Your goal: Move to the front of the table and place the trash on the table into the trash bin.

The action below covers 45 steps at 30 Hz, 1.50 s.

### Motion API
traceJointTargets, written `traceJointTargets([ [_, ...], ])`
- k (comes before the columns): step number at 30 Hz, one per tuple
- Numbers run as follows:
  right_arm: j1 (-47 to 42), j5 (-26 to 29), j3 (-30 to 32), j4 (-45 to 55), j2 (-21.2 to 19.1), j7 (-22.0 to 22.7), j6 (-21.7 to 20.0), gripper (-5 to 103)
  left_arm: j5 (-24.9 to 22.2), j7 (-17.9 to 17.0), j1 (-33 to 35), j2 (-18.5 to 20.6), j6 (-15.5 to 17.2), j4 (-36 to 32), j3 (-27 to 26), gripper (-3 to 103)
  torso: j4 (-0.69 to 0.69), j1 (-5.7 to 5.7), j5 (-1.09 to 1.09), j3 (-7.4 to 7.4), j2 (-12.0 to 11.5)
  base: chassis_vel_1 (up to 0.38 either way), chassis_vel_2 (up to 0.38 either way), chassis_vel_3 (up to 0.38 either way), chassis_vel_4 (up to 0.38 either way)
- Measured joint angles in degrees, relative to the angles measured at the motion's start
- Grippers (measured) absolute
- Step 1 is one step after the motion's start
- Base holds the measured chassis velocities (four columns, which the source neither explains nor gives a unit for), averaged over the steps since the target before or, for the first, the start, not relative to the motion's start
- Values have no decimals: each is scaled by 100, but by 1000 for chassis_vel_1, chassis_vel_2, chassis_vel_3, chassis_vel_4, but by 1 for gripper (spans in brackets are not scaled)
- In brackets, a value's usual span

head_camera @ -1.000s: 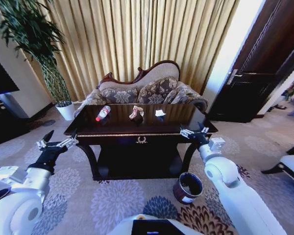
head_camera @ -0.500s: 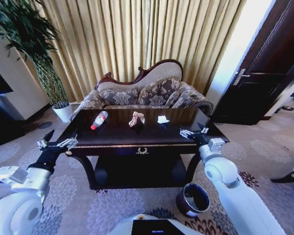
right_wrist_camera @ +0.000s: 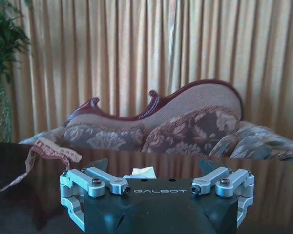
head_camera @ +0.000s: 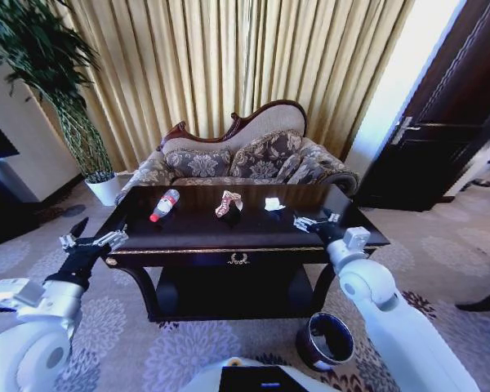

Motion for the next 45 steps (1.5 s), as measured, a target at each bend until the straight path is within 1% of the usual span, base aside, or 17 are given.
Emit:
traceJointTargets([
  [2,169,32,-88,-123,-56,-44,-11,100,22,-2,15,-32,0,0,3,100,0,0,0,0,0,0,0,0,0],
  [5,920,181,-471,-527,-237,-86,-187,100,50,-41,44,-115,-1,0,-5,100,2,1,0,1,-1,0,0,0,0],
  [6,920,181,-471,-527,-237,-86,-187,100,50,-41,44,-115,-1,0,-5,100,2,1,0,1,-1,0,0,0,0],
  [9,1663,259,-994,-1042,-412,-200,-337,100,53,-90,11,-143,-1,0,-22,100,2,1,-1,1,0,0,0,0,0],
  [10,1663,259,-994,-1042,-412,-200,-337,100,53,-90,11,-143,-1,0,-22,100,2,1,-1,1,0,0,0,0,0],
  [11,1949,290,-1264,-1259,-493,-254,-435,100,54,-104,6,-151,-1,0,-25,100,1,1,0,1,-1,0,0,0,0],
  [14,2244,291,-1644,-1495,-561,-358,-511,100,55,-112,13,-170,1,0,-36,100,0,2,0,1,-1,0,0,0,0],
  [16,2468,199,-1975,-1702,-554,-435,-524,100,65,-112,28,-191,3,0,-40,100,0,2,1,1,-1,0,0,0,0],
  [17,2468,199,-1975,-1702,-554,-435,-524,100,65,-112,28,-191,3,0,-40,100,0,2,1,1,-1,0,0,0,0],
  [20,2937,-260,-2480,-2211,-426,-550,-516,100,104,-111,37,-205,4,0,-40,100,2,2,1,1,-1,0,0,0,0],
  [21,2937,-260,-2480,-2211,-426,-550,-516,100,104,-111,37,-205,4,0,-40,100,2,2,1,1,-1,0,0,0,0],
  [23,3168,-639,-2647,-2465,-399,-659,-503,100,105,-108,38,-205,4,0,-37,100,2,2,-1,1,-1,0,0,0,0],
  [27,3290,-906,-2775,-2566,-470,-742,-504,100,105,-90,31,-204,-17,0,-39,100,0,3,0,1,-1,0,0,0,0],
  [29,3302,-935,-2791,-2563,-502,-757,-525,100,104,-85,25,-204,-27,0,-42,100,0,3,1,1,-2,0,0,0,0],
  [32,3339,-942,-2816,-2383,-806,-838,-728,100,96,-63,-12,-232,-44,0,-44,100,0,2,-1,1,-1,0,0,0,0],
  [38,3377,-913,-2838,-2289,-1113,-978,-860,100,94,4,-26,-307,-60,0,-23,100,-1,3,-1,1,-1,0,0,0,0],
  [45,3434,-1141,-3091,-2475,-1083,-1066,-887,100,46,16,-6,-266,-124,0,-82,100,2,2,0,1,-1,0,0,0,0],
])
